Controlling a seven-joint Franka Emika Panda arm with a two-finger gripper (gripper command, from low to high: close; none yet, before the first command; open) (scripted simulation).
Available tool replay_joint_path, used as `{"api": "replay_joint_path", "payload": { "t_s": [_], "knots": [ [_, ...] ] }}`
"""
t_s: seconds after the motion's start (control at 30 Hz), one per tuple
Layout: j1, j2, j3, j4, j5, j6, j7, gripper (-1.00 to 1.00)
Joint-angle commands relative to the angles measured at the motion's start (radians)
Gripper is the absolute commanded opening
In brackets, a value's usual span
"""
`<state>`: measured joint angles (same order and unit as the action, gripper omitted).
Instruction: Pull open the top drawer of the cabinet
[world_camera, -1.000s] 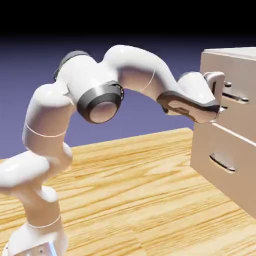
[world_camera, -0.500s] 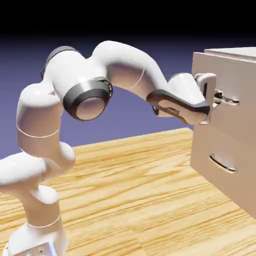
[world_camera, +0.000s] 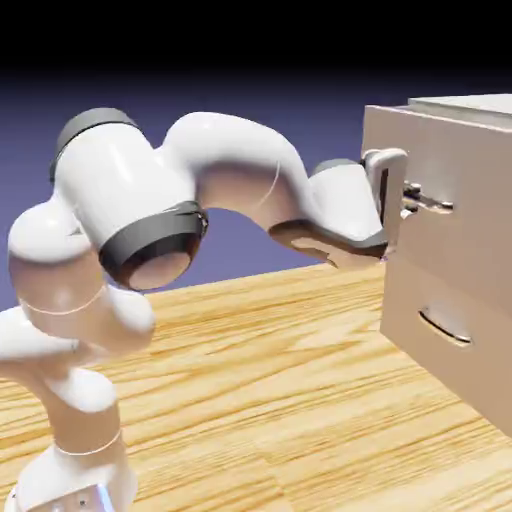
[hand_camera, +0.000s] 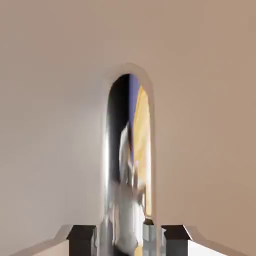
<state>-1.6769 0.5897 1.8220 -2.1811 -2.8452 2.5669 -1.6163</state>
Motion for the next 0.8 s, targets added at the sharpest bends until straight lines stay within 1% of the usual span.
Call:
{"api": "replay_joint_path", "payload": {
  "t_s": [0.0, 0.13, 0.2, 0.23, 0.33, 0.37, 0.73, 0.77],
  "knots": [
    [-0.014, -0.036, 0.006, 0.005, -0.008, 0.01, 0.043, -1.0],
    [-0.094, -0.172, 0.057, 0.017, -0.048, 0.048, 0.215, -1.0],
    [-0.167, -0.179, 0.123, -0.012, -0.053, 0.049, 0.236, -1.0],
    [-0.184, -0.147, 0.143, -0.032, -0.044, 0.04, 0.202, -1.0],
    [-0.129, -0.046, 0.106, -0.054, -0.008, 0.012, 0.072, -1.0],
    [-0.147, -0.014, 0.126, -0.081, 0.004, 0.003, 0.038, -1.0],
    [-0.533, 0.259, 0.461, -0.431, 0.112, -0.028, -0.135, -1.0],
    [-0.533, 0.259, 0.461, -0.431, 0.112, -0.028, -0.135, 1.0]
  ]
}}
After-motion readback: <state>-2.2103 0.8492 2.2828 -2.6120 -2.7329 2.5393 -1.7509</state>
